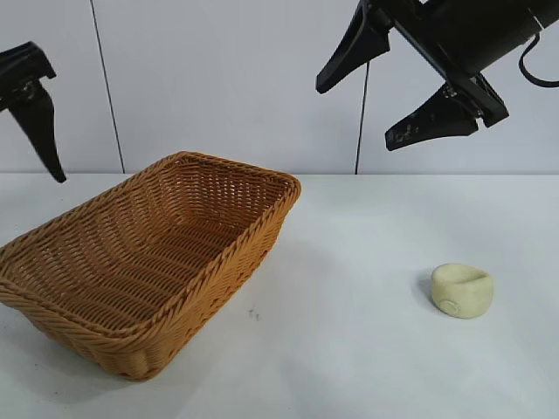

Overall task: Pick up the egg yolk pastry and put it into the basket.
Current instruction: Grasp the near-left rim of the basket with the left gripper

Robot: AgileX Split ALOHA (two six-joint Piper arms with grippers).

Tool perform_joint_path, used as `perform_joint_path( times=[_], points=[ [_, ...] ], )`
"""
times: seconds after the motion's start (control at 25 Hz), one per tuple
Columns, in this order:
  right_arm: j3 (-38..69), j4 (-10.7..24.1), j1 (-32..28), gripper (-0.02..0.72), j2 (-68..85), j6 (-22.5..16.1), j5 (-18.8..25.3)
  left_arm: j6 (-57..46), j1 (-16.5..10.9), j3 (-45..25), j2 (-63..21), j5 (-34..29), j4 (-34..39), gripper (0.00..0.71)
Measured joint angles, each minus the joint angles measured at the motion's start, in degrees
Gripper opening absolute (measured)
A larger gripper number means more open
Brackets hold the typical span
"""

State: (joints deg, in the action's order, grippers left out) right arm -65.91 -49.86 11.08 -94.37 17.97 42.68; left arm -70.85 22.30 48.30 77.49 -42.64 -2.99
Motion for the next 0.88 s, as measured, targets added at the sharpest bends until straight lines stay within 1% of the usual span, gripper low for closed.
perform_joint_path(
  times=[0.16,0.32,0.48,0.64,0.88],
  points=[
    [0.0,0.0,0.0,0.645,0.0,0.0,0.0,-3.43,0.0,-2.8,-0.01,1.42,-1.09,0.692],
    [0.0,0.0,0.0,0.645,0.0,0.0,0.0,-3.78,0.0,-3.12,-0.06,3.94,-4.14,0.692],
    [0.0,0.0,0.0,0.645,0.0,0.0,0.0,-4.08,0.0,-3.16,0.47,4.98,-4.62,0.692],
    [0.0,0.0,0.0,0.645,0.0,0.0,0.0,-4.38,0.0,-3.3,3.66,5.81,-6.22,0.692],
    [0.0,0.04,0.0,0.645,0.0,0.0,0.0,-4.39,0.0,-3.35,11.81,10.15,-5.53,0.692]
  ],
)
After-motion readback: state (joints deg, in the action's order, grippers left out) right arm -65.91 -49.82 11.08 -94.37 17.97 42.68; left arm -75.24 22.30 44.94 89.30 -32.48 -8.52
